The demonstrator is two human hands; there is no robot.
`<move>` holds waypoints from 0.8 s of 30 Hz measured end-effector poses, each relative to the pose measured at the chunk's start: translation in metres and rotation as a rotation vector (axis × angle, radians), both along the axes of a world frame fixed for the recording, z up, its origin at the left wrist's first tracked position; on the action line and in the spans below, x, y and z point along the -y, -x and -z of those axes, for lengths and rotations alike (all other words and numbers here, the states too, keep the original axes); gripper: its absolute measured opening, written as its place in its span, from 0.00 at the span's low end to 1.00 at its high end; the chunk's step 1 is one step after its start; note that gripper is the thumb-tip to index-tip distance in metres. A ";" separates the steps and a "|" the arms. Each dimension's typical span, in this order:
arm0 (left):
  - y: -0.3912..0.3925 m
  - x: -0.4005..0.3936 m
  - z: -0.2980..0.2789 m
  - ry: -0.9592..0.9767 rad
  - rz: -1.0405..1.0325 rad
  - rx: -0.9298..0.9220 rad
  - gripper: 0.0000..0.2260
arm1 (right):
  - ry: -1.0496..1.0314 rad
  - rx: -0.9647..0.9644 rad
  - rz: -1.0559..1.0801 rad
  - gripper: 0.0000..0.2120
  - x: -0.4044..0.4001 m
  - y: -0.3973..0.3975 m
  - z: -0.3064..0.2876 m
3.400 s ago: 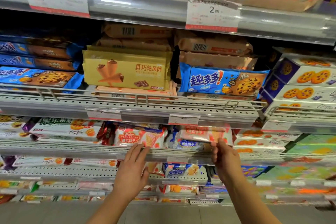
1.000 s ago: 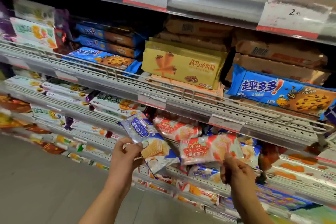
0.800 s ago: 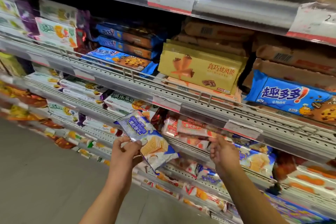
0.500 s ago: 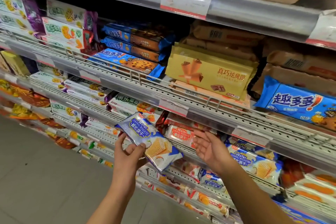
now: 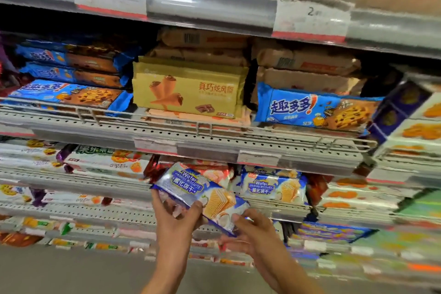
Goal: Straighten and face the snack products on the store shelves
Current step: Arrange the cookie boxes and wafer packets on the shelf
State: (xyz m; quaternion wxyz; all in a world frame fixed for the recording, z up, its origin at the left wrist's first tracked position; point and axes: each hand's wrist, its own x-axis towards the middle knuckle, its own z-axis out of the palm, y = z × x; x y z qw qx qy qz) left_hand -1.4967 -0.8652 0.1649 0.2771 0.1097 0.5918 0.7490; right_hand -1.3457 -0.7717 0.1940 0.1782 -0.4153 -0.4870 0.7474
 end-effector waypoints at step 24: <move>-0.012 -0.098 -0.015 0.562 0.551 -0.706 0.19 | -0.552 0.296 0.493 0.05 -0.120 -0.067 0.009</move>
